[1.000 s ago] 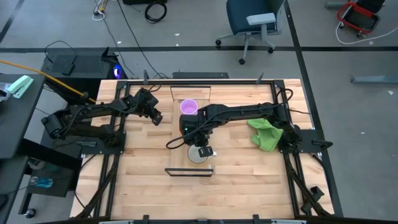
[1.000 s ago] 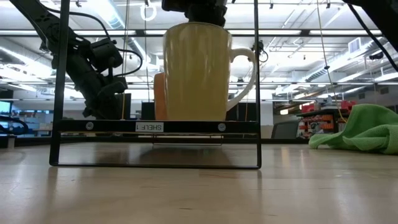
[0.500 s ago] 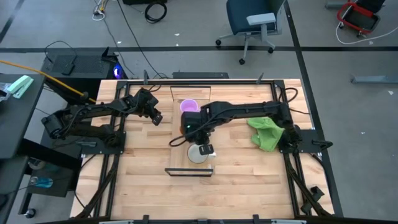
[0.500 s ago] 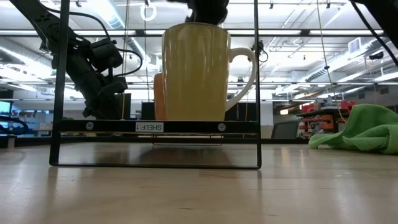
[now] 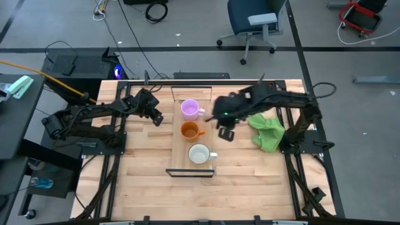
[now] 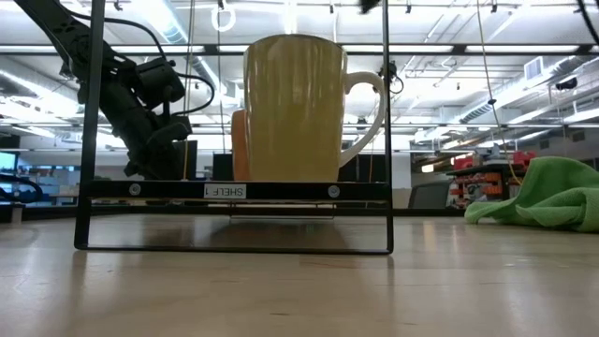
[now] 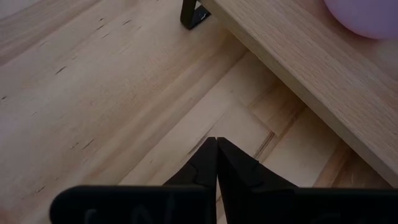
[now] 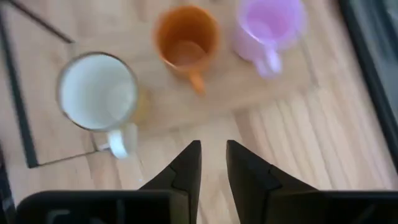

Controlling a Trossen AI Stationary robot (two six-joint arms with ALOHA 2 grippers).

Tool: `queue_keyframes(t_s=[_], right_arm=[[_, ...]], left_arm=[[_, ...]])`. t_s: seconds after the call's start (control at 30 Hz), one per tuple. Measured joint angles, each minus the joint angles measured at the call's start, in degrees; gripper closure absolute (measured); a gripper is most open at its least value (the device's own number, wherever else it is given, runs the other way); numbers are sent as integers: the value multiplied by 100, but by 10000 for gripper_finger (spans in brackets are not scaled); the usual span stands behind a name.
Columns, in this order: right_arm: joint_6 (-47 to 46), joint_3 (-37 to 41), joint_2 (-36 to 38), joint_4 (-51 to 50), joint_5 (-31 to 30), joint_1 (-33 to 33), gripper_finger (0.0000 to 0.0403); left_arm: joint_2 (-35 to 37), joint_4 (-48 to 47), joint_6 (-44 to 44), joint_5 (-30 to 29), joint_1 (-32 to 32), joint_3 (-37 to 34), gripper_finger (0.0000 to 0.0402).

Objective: Stack small to large cups/mugs on shelf
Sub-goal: Put the yellow mug on the shelf

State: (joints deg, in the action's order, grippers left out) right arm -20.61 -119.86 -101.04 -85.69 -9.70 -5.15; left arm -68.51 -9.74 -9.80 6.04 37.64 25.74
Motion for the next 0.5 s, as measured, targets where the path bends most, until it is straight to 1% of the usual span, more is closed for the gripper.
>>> queue_keyframes(t_s=[0.07,0.13,0.23,0.37,0.5], right_arm=[[-627,176,276,-302,-370,-164,327],[-1208,458,556,-441,-617,-377,332],[-2046,1131,1021,-353,-660,-741,339],[-3249,2473,1586,190,-909,-1375,350],[-4268,3983,2050,1221,-1102,-1991,371]], left_arm=[[0,0,-1,0,-1,0,387],[0,0,-1,0,0,0,384],[0,-2,-3,0,0,0,380],[0,-2,-3,0,0,0,377],[0,-4,-3,0,0,0,383]])
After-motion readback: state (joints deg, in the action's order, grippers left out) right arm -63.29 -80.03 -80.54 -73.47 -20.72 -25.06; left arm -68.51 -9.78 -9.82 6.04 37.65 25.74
